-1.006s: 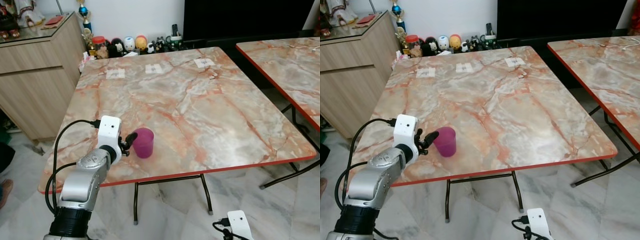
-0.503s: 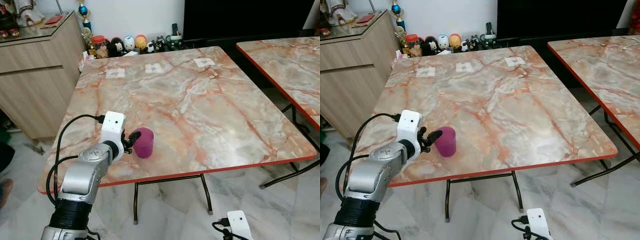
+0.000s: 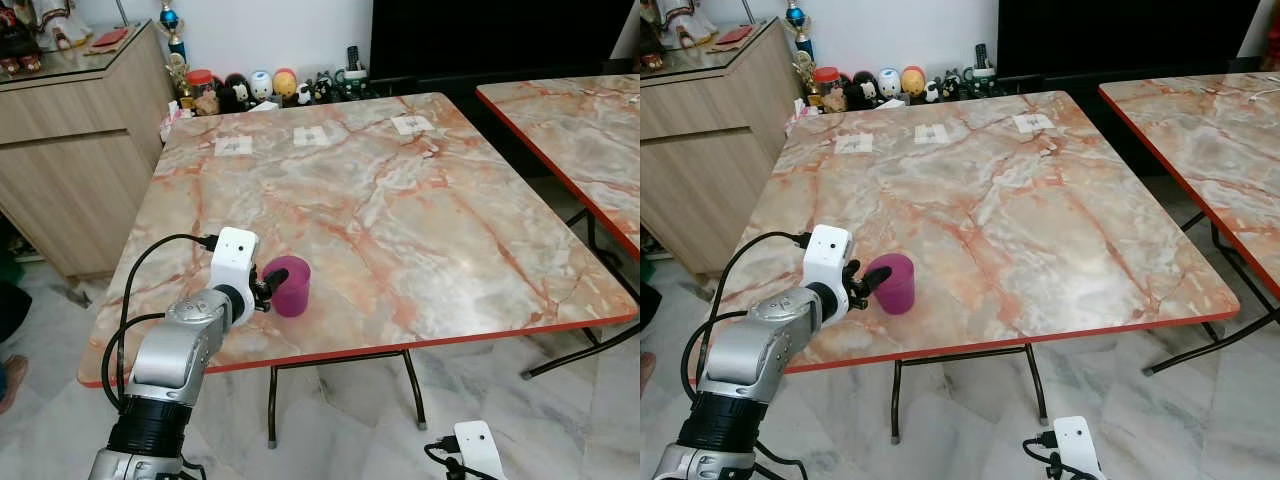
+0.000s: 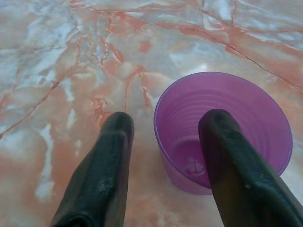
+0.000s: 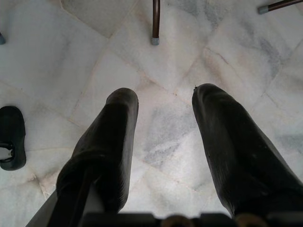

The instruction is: Setting the table

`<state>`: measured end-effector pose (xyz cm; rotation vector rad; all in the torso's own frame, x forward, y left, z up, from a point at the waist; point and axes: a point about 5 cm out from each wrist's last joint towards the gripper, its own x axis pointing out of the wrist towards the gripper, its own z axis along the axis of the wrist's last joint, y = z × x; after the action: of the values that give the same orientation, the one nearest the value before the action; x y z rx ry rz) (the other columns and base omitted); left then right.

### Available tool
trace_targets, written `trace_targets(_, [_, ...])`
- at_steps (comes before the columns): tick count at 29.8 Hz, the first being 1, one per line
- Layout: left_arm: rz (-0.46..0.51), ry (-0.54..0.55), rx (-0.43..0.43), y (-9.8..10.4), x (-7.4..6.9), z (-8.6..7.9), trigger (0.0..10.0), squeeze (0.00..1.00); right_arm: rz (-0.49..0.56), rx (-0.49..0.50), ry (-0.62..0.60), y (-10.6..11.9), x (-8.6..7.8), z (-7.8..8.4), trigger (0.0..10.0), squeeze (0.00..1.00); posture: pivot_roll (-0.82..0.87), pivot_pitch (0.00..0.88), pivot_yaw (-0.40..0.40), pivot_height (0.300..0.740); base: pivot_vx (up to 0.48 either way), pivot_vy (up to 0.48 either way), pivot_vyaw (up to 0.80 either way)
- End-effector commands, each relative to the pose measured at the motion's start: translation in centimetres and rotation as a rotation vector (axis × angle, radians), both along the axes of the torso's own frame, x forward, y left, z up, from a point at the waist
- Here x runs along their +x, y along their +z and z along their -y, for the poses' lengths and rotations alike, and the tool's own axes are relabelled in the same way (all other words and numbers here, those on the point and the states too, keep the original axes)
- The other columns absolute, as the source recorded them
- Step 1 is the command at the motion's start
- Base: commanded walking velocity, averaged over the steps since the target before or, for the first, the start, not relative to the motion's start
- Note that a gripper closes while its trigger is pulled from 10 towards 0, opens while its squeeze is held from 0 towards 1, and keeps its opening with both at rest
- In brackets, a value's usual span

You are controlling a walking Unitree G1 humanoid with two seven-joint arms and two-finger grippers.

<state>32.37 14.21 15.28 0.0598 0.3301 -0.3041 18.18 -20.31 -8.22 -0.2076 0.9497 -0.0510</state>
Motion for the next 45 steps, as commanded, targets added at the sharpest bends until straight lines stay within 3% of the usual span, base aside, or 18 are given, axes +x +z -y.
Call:
trace_targets(1, [-0.029, -0.011, 0.011, -0.3, 0.1, 0.2, 0.0, 0.00, -0.010, 0.002, 0.003, -0.1, 0.0, -0.2, 10.0, 0.00, -0.03, 0.000, 0.053, 0.740, 0.000, 0.000, 0.00])
trace_targets(36, [-0.046, -0.089, 0.058, -0.5, -0.6, 0.4, 0.0, 0.00, -0.008, 0.002, -0.002, 0.0, 0.0, -0.2, 10.0, 0.00, -0.03, 0.000, 0.052, 0.740, 0.000, 0.000, 0.00])
trace_targets(45, [0.002, -0.025, 0.086, -1.2, -0.9, -0.4, 0.0, 0.00, -0.008, 0.000, -0.002, 0.0, 0.0, -0.2, 10.0, 0.00, -0.03, 0.000, 0.051, 0.740, 0.000, 0.000, 0.00])
